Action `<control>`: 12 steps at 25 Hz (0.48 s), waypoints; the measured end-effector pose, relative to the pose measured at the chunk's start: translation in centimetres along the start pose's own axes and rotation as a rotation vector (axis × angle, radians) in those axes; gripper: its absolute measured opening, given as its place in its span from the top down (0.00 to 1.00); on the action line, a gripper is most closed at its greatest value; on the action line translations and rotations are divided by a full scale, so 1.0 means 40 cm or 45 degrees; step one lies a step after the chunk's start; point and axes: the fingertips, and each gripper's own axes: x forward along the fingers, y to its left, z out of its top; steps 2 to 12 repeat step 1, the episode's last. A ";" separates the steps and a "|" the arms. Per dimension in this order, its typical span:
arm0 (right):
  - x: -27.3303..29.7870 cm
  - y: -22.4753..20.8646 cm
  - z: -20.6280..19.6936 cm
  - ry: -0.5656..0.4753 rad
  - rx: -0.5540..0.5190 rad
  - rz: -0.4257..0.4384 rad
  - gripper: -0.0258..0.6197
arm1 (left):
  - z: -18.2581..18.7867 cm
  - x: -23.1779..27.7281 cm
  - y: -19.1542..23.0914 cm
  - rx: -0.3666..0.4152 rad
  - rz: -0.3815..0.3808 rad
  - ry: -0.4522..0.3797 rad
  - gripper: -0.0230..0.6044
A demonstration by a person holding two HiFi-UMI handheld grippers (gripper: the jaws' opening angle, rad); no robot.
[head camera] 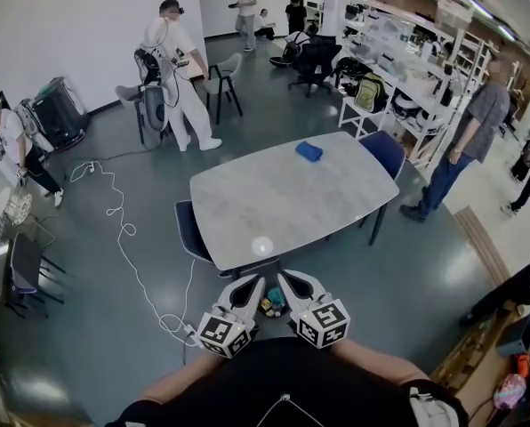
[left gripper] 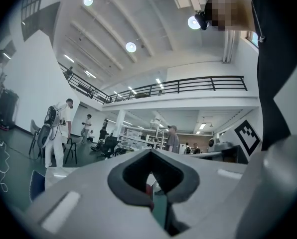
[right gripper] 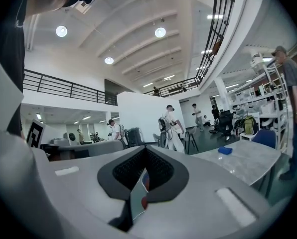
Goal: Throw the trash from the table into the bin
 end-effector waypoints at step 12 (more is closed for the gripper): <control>-0.001 -0.003 0.005 0.001 -0.003 -0.003 0.92 | 0.001 0.006 -0.001 -0.002 0.000 0.002 0.96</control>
